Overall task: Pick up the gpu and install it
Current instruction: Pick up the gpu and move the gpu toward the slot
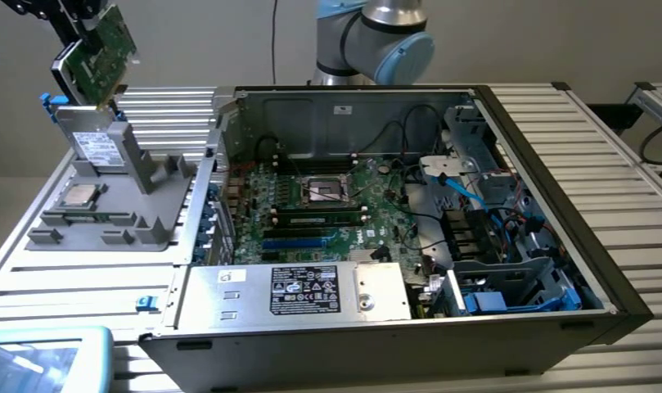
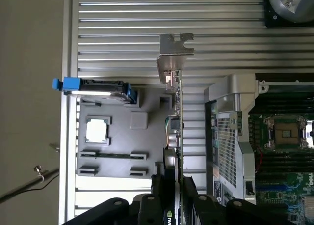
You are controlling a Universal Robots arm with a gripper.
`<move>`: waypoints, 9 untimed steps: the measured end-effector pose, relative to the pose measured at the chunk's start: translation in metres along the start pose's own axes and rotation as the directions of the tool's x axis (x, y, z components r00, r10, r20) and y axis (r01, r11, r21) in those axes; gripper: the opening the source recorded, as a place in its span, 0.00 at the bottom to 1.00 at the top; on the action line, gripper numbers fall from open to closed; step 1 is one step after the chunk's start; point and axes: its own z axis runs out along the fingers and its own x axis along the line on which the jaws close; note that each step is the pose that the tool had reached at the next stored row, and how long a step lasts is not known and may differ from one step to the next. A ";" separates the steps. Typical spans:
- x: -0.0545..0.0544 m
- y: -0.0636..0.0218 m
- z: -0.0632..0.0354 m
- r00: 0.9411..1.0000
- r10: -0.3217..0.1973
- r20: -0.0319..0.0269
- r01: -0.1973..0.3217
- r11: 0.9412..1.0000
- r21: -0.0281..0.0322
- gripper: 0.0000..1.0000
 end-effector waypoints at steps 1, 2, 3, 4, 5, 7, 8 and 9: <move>0.000 0.0000 0.0000 1.000 0.000 0.000 0.000 1.000 0.000 0.28; 0.000 0.0000 0.0000 1.000 0.000 0.000 0.000 1.000 0.000 0.28; 0.000 0.0000 -0.0001 1.000 0.000 0.000 0.000 1.000 0.000 0.28; 0.000 0.0000 0.0000 1.000 0.000 0.000 0.000 1.000 0.000 0.28; 0.000 0.0000 0.0000 1.000 0.000 0.000 0.000 1.000 0.000 0.28; 0.000 0.0000 0.0000 1.000 0.000 0.000 0.000 1.000 0.000 0.28; 0.000 0.0000 0.0000 1.000 0.000 0.000 0.000 1.000 0.000 0.28; 0.000 0.0000 0.0000 1.000 0.000 0.000 0.000 1.000 0.000 0.28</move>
